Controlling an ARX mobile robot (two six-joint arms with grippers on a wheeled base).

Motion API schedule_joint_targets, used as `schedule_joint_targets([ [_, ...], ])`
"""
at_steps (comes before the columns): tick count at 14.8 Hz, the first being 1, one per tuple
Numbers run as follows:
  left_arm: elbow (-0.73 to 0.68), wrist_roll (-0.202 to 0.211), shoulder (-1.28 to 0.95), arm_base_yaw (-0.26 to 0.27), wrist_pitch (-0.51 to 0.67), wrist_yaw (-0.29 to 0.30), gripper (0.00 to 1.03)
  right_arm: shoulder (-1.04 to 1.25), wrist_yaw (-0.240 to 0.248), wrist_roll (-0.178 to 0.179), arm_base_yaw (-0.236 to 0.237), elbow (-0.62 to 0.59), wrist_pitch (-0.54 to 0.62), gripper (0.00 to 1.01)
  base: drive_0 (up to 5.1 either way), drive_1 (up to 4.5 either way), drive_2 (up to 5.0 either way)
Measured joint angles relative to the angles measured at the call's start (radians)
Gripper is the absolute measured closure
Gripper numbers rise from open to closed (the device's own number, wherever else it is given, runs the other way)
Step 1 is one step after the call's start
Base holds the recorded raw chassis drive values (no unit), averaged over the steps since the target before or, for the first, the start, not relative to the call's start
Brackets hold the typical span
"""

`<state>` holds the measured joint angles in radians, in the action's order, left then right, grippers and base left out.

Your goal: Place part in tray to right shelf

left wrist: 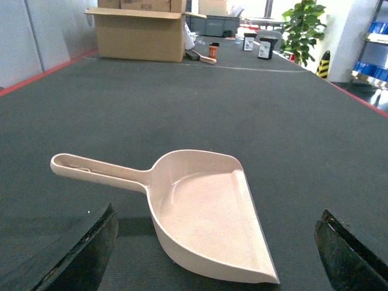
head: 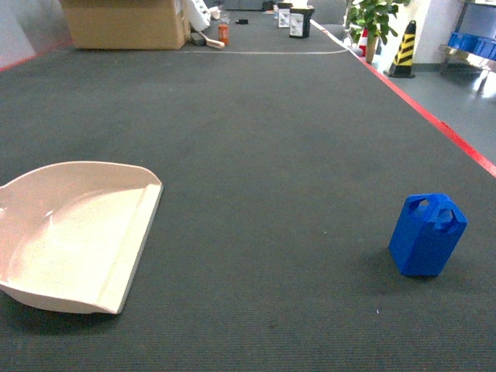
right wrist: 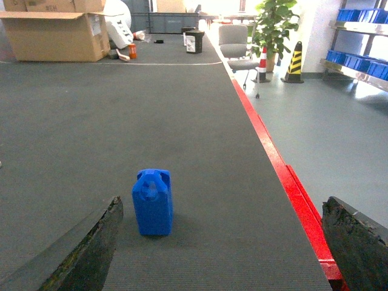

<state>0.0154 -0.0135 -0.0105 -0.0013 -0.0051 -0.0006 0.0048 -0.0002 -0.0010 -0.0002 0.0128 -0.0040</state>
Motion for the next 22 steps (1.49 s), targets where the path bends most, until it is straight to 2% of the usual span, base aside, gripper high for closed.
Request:
schedule_joint_targets([
  [22, 0.000, 0.000, 0.000, 0.000, 0.000, 0.000, 0.05, 0.000, 0.000, 0.000, 0.000, 0.000, 0.000, 0.03, 0.0, 0.00, 0.0],
])
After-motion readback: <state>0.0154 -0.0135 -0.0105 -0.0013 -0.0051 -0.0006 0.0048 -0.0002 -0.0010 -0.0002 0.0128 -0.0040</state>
